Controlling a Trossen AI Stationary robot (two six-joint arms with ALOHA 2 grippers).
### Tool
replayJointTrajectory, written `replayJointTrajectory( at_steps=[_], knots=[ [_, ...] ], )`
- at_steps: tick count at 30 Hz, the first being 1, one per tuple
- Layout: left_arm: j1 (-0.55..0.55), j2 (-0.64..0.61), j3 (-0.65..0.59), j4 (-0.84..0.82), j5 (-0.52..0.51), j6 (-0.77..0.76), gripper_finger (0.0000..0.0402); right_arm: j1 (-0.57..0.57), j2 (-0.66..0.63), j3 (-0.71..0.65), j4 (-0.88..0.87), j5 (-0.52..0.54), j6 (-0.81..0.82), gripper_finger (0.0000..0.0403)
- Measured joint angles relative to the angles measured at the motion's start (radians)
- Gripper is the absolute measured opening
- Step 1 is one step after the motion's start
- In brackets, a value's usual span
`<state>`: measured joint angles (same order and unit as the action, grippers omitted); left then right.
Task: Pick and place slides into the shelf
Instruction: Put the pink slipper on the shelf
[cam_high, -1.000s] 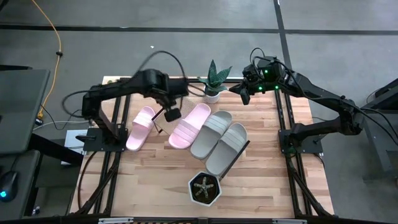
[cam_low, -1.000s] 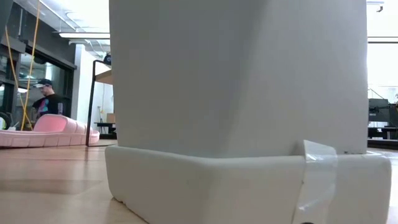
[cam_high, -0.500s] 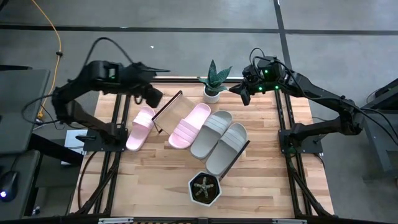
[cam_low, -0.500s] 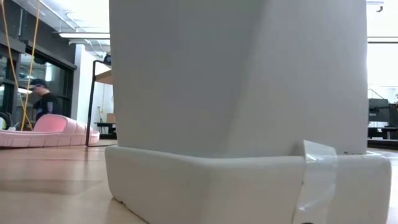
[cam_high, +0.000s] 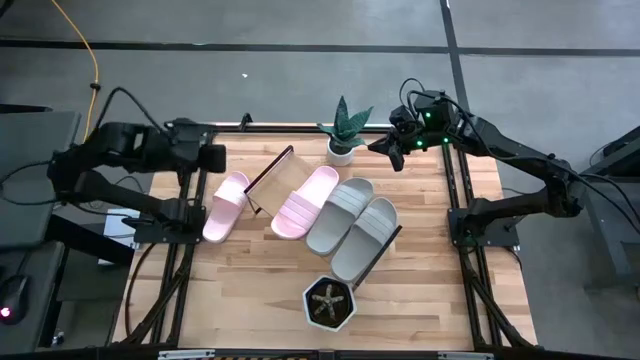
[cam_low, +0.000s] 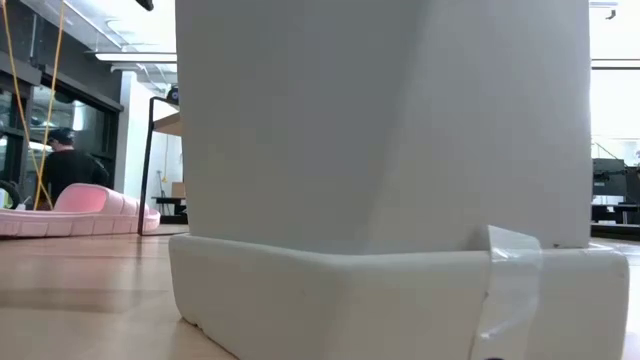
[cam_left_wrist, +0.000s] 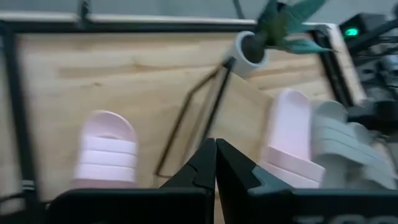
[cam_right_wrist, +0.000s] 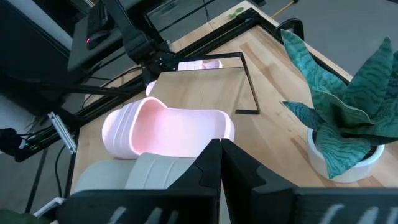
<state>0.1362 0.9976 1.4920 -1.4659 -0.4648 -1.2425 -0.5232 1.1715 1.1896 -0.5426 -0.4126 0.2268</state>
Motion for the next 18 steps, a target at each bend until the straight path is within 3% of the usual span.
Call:
replayJointTrajectory(
  at_steps=[7, 18],
  knots=[
    [-0.204, -0.004, -0.137, 0.081, -0.128, -0.212, 0.0, 0.0, 0.0, 0.0, 0.0, -0.023, 0.0, 0.0],
    [-0.546, -0.004, -0.225, -0.06, -0.4, -0.699, 0.0, 0.0, 0.0, 0.0, 0.0, -0.061, -0.008, 0.0]
  ],
)
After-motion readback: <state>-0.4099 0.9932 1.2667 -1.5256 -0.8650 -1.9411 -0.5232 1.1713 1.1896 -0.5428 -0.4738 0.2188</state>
